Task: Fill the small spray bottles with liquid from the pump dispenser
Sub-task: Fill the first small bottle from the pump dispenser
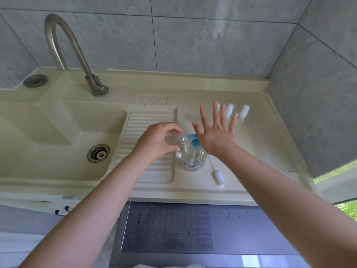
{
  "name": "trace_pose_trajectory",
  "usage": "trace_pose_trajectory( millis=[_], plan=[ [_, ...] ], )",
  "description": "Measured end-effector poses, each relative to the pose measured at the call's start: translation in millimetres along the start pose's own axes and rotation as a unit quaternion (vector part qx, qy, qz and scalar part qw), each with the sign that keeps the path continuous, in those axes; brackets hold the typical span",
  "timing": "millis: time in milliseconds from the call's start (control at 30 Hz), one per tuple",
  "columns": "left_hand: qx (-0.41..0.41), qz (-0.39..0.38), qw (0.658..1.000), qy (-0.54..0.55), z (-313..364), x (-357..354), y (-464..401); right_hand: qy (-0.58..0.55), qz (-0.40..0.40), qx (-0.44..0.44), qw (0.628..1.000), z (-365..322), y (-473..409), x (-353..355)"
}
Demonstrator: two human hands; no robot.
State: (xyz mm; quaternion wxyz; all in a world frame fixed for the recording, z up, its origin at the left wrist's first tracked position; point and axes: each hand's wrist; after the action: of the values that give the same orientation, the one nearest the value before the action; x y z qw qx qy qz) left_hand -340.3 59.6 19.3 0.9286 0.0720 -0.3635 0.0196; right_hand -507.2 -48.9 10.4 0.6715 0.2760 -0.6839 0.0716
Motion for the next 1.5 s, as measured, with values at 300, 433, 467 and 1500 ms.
trace_pose_trajectory(
  millis=[300, 433, 467, 1500],
  plan=[
    [-0.005, -0.003, 1.000, -0.003, 0.4, -1.2, -1.0, -0.003, -0.001, 0.001, 1.000, -0.5, -1.1, -5.0],
    [0.003, -0.001, 1.000, 0.001, 1.2, -0.1, -0.2, 0.014, 0.030, 0.013, 0.999, 0.5, -3.4, 5.8],
    [0.004, 0.000, 1.000, 0.003, 1.4, 0.1, 0.4, 0.010, 0.026, 0.014, 1.000, 0.2, -3.8, 6.1],
    [-0.011, -0.005, 1.000, -0.004, -4.5, 0.6, -0.2, -0.036, -0.017, 0.005, 0.999, -9.2, -22.4, 5.3]
  ],
)
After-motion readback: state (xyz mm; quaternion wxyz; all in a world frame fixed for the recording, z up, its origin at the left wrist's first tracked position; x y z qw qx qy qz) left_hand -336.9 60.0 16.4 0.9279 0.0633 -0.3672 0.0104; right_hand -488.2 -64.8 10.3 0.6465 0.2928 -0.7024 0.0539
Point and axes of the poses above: each hand's wrist, its own y-axis away from the middle knuckle, its own x-axis out of the back of the hand, z = x × y, and after that the axes turned 12 degrees about -z, right-handed
